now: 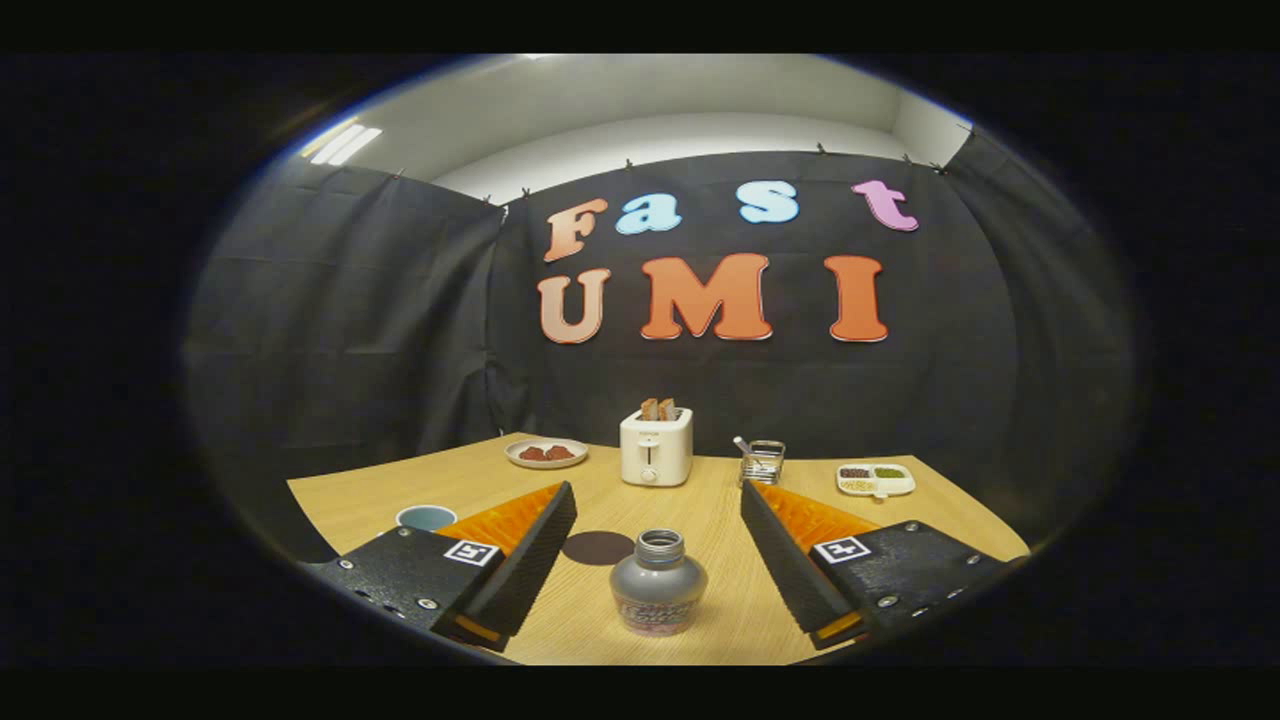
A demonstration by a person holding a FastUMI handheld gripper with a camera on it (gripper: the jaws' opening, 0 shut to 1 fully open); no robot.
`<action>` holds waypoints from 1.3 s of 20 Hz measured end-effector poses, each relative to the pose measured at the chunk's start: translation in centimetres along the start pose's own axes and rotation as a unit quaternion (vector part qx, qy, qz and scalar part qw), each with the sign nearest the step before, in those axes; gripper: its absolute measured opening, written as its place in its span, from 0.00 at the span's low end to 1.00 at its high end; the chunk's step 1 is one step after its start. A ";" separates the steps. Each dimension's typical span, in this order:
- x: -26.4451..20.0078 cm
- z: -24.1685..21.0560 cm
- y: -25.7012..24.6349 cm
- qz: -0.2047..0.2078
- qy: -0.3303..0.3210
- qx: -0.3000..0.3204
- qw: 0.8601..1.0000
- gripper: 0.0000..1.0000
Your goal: Take the bottle from table, then pour the juice into the cup, finally place the bottle on the coaster
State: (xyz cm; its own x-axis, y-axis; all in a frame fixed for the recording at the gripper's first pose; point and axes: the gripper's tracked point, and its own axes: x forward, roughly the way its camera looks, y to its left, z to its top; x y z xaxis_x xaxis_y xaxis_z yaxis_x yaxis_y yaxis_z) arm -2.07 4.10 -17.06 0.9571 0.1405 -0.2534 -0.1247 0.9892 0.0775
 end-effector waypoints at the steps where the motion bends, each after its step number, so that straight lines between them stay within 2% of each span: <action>1: 0.1 -1.1 0.2 0.003 0.011 0.004 1.000 0.98; 6: 0.9 -5.5 1.4 0.020 0.057 0.031 0.998 0.97; 14: 1.3 -8.7 0.1 -0.012 0.069 0.005 0.997 0.92; 21: 1.3 -12.0 -0.4 -0.021 0.109 0.035 0.993 0.92; 22: 1.2 -12.4 -0.5 -0.022 0.113 0.037 0.993 0.87; 26: 0.8 -14.0 -0.8 -0.029 0.133 0.039 0.990 0.84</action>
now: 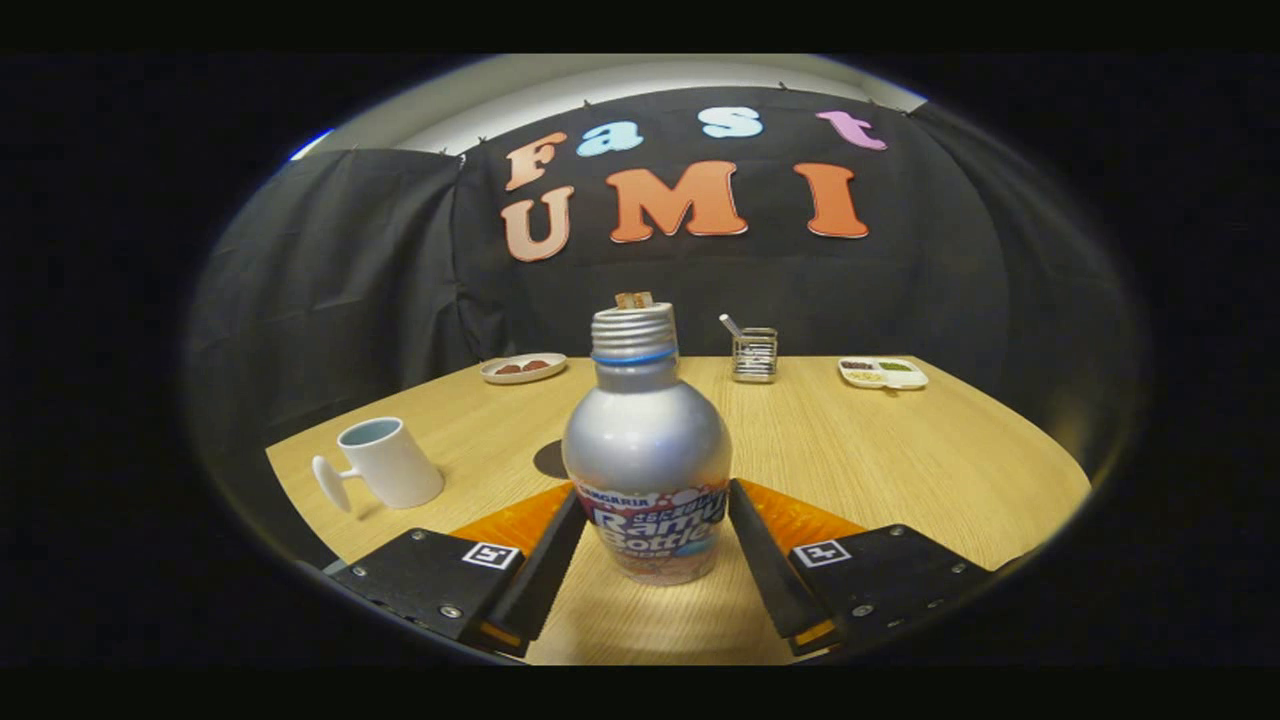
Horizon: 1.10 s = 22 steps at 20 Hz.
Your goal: Take the bottle from table, then pour the juice into the cup, finally place the bottle on the coaster
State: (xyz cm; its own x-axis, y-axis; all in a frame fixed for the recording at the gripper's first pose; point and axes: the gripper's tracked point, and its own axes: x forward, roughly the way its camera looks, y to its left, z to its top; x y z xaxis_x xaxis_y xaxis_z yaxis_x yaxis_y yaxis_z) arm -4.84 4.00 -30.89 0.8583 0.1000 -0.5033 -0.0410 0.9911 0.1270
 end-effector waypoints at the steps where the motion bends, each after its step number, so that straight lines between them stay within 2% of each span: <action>1: 0.1 -0.4 0.0 0.001 0.004 0.003 1.000 0.84; 8: 0.2 -0.3 0.3 -0.012 0.012 -0.016 1.000 0.77; 15: 0.2 5.2 1.5 -0.021 -0.042 -0.087 0.995 0.77; 19: 0.4 6.7 2.2 -0.041 -0.055 -0.160 0.985 0.77; 22: 0.9 7.8 2.9 -0.065 -0.067 -0.234 0.968 0.77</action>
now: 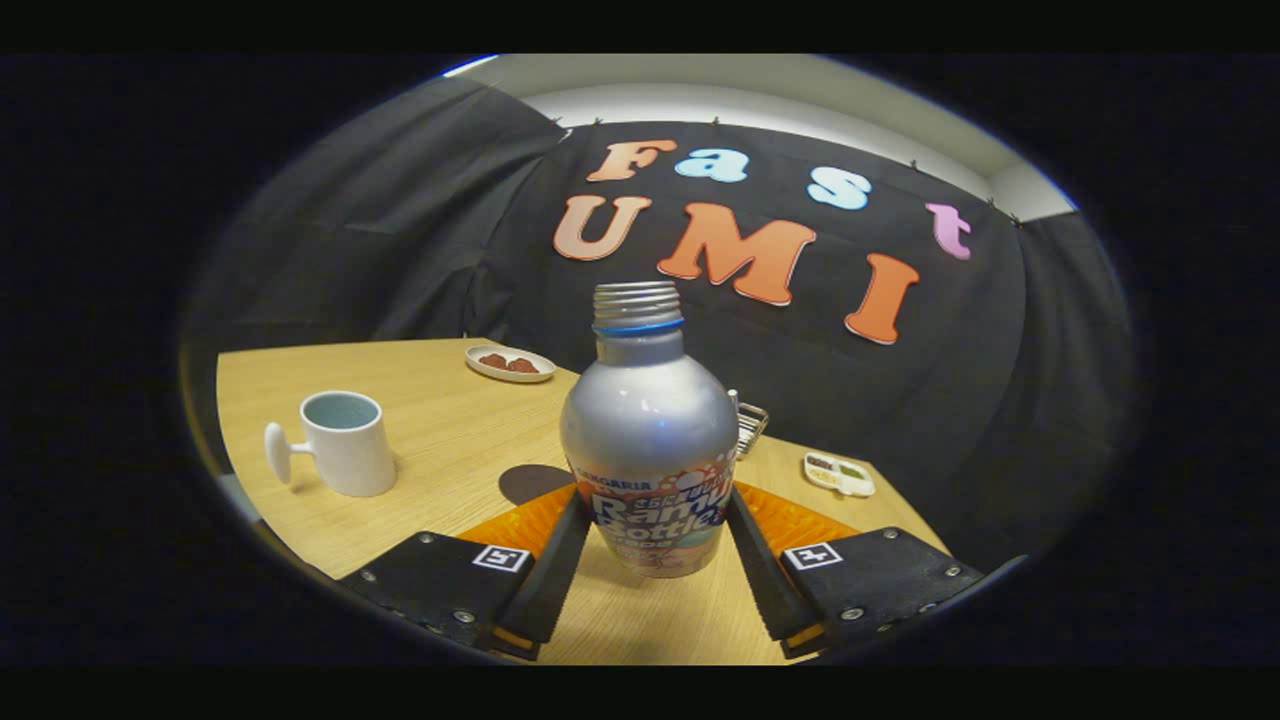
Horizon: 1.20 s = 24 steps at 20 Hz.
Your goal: Take the bottle from table, then pour the juice into the cup, finally place the bottle on the coaster
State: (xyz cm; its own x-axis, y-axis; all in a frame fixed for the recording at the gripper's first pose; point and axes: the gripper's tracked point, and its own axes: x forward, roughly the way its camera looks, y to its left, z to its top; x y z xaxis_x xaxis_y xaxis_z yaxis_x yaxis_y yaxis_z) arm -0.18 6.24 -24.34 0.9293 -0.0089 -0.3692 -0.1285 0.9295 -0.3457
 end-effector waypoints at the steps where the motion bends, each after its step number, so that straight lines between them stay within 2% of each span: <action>1: 0.1 0.5 0.3 -0.002 -0.006 -0.021 1.000 0.77; 7: 0.8 2.1 3.2 0.000 -0.029 -0.122 0.992 0.78; 14: 2.1 2.4 4.9 -0.006 -0.032 -0.184 0.982 0.77; 18: 2.0 3.3 5.1 -0.035 -0.047 -0.256 0.965 0.77; 24: 2.5 4.3 6.4 -0.052 -0.067 -0.327 0.941 0.77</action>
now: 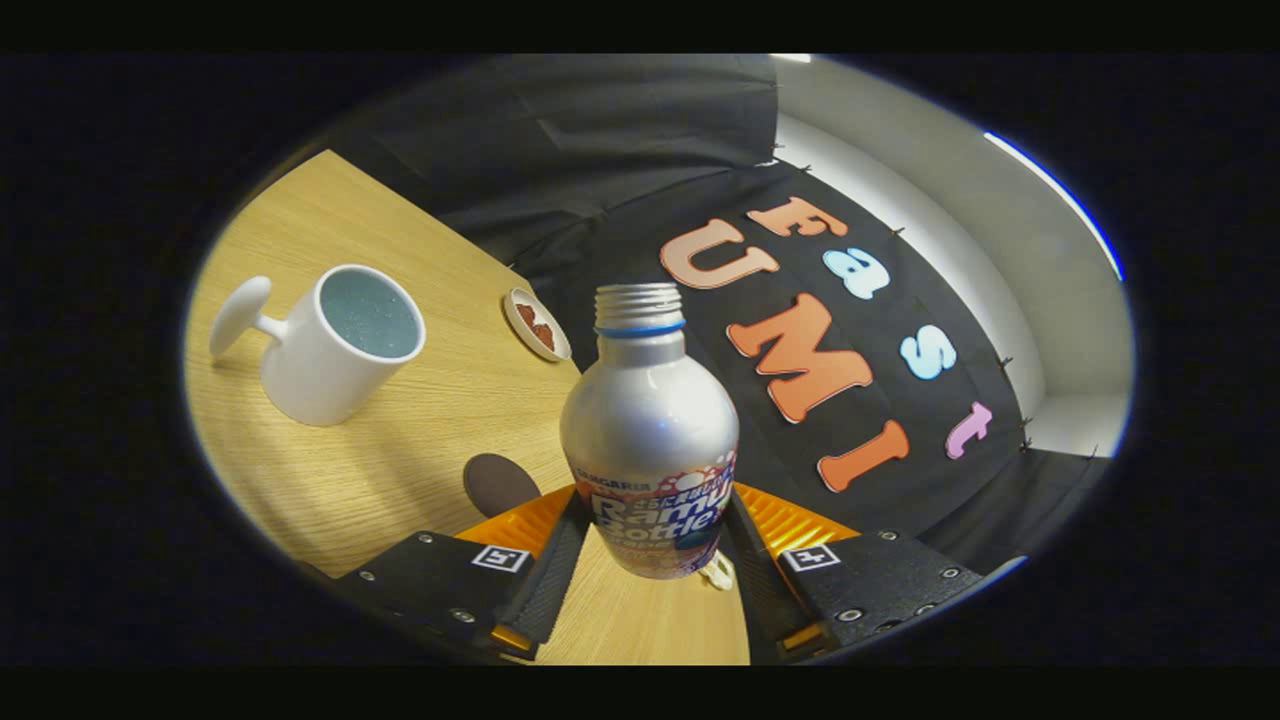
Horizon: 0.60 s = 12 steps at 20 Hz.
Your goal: Take the bottle from table, then pour the juice into the cup, finally place the bottle on the coaster
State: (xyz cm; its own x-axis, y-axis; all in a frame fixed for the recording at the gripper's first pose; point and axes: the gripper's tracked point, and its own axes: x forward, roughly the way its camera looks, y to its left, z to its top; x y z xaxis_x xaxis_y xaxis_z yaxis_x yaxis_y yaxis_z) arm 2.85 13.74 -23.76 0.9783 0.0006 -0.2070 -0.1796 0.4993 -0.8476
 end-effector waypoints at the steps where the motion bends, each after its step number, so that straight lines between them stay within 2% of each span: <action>1: 0.1 0.3 0.0 -0.006 -0.005 -0.015 1.000 0.77; 12: 1.0 2.8 1.6 -0.040 -0.051 -0.168 0.984 0.77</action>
State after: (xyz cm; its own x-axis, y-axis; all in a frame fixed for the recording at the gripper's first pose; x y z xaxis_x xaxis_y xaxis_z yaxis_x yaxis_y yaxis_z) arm 3.85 16.97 -23.97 0.9928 0.0684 -0.0985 -0.1097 0.1873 -0.9761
